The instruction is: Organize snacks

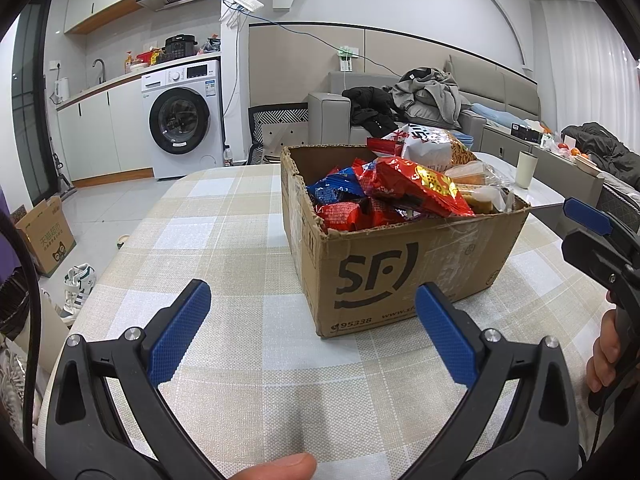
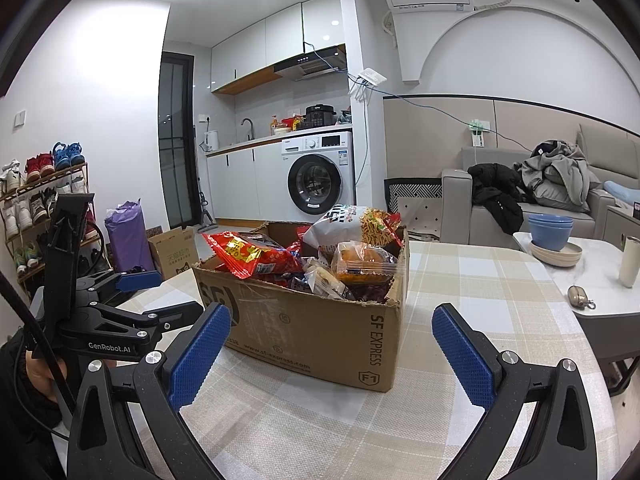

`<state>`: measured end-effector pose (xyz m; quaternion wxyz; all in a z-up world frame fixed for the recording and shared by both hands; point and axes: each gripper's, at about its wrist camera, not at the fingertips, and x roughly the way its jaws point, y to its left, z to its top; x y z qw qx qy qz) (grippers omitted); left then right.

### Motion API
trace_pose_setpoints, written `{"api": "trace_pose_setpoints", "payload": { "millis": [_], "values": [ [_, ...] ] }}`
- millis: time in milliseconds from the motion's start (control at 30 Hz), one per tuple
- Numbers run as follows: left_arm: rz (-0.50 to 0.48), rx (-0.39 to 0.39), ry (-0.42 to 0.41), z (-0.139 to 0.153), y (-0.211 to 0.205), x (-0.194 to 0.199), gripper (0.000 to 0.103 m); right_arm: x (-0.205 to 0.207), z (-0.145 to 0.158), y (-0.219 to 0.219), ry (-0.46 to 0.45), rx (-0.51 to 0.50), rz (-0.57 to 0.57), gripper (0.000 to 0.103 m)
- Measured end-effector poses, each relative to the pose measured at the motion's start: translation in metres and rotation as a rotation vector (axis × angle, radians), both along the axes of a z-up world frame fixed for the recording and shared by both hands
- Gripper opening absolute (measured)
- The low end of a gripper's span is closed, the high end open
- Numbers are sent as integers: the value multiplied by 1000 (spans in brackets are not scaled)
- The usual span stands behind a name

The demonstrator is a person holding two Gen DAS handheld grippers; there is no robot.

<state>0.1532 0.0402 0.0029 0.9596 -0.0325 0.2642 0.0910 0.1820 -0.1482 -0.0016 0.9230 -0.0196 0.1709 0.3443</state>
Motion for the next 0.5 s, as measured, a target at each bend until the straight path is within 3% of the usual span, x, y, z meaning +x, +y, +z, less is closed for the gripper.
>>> {"api": "trace_pose_setpoints", "payload": {
  "millis": [500],
  "values": [
    [5, -8, 2, -2, 1, -2, 102, 0, 0, 1, 2, 0, 2, 103]
  ]
}}
